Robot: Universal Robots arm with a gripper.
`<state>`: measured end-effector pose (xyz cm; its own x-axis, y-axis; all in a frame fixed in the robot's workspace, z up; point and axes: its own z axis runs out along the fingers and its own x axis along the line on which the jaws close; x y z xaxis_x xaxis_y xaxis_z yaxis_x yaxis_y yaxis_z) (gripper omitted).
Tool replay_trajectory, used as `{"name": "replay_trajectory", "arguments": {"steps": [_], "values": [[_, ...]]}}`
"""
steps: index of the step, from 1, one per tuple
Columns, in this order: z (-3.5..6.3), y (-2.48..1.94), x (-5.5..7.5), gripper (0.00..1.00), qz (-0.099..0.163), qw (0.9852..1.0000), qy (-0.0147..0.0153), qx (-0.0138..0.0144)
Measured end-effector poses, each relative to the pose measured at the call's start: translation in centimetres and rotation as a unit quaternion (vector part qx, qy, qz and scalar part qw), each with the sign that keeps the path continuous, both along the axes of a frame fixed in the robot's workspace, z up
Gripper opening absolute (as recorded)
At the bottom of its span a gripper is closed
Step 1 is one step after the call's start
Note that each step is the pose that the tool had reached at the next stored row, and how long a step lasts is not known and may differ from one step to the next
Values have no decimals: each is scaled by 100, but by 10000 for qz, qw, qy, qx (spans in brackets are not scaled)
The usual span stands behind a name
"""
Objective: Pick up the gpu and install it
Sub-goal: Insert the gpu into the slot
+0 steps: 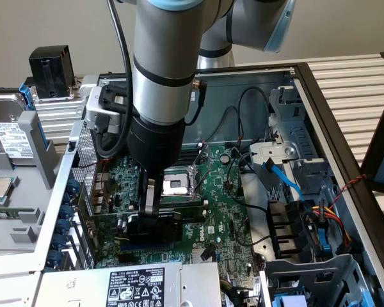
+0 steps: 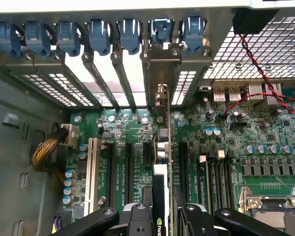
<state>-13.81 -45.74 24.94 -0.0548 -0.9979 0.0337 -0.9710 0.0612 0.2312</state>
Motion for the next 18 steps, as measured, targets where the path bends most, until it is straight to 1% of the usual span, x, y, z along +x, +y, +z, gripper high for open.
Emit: {"name": "replay_trajectory", "arguments": {"steps": [18], "values": [[-11, 1, -2, 26, 0, 10000, 0, -1]]}}
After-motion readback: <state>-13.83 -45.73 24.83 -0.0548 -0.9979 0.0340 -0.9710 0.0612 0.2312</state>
